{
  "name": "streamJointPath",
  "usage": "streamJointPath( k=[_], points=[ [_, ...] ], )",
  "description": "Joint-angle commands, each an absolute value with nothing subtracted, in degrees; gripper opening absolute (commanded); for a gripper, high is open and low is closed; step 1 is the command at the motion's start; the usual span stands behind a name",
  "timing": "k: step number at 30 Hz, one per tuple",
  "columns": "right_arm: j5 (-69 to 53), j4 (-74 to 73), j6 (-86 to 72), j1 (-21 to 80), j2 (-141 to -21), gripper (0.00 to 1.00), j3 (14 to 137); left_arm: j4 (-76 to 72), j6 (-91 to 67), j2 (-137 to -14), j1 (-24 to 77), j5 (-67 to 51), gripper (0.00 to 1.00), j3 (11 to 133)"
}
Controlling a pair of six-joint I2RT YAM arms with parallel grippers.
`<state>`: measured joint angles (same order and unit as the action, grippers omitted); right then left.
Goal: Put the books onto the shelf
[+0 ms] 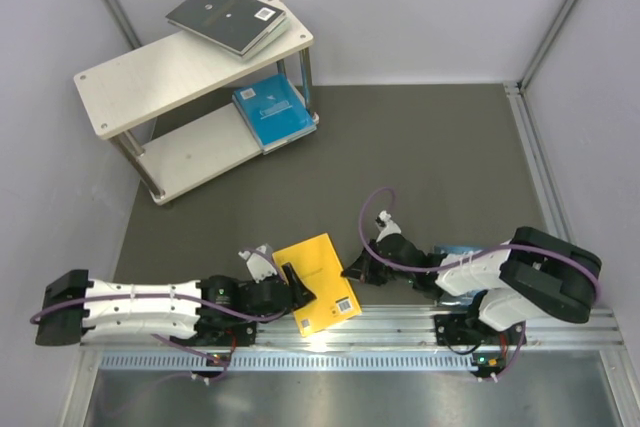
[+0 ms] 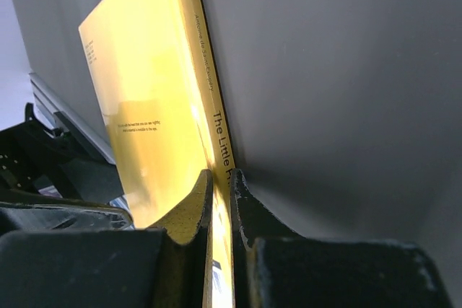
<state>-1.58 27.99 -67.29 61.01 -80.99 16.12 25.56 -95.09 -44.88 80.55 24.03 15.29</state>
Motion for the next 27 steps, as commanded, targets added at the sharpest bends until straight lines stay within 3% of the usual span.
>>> streamJointPath(
  k=[1,9,18,22,24,25,27],
  points=[
    [-35.4,28.3,-71.9,73.3,-88.4,0.0,14.9,0.6,-90.6,-44.3,79.2,38.1,0.73,9.2],
    [-37.5,50.3,-81.0,74.6,-97.5,0.0,8.9,-4.0,-77.4,-30.3,79.3,41.7,0.68,10.8],
    [-38.6,78.8,-88.4,74.9,-104.8,0.0,3.5,-7.7,-67.7,-31.8,79.2,46.3,0.69,18.0],
    [-39.1,83.1,-88.8,74.7,-105.4,0.48,3.1,-7.2,-64.5,-34.1,79.2,47.5,0.7,21.1],
    [-39.0,83.0,-88.4,74.5,-104.2,0.63,2.7,-6.3,-64.9,-34.9,79.2,48.0,0.7,21.8],
    [-38.9,82.8,-88.2,74.4,-103.5,0.79,2.6,-5.9,-65.6,-35.0,79.2,48.0,0.7,21.6],
    [-38.6,80.3,-87.0,74.2,-101.4,0.91,2.8,-5.7,-66.8,-34.5,79.1,47.8,0.7,20.4]
  ],
)
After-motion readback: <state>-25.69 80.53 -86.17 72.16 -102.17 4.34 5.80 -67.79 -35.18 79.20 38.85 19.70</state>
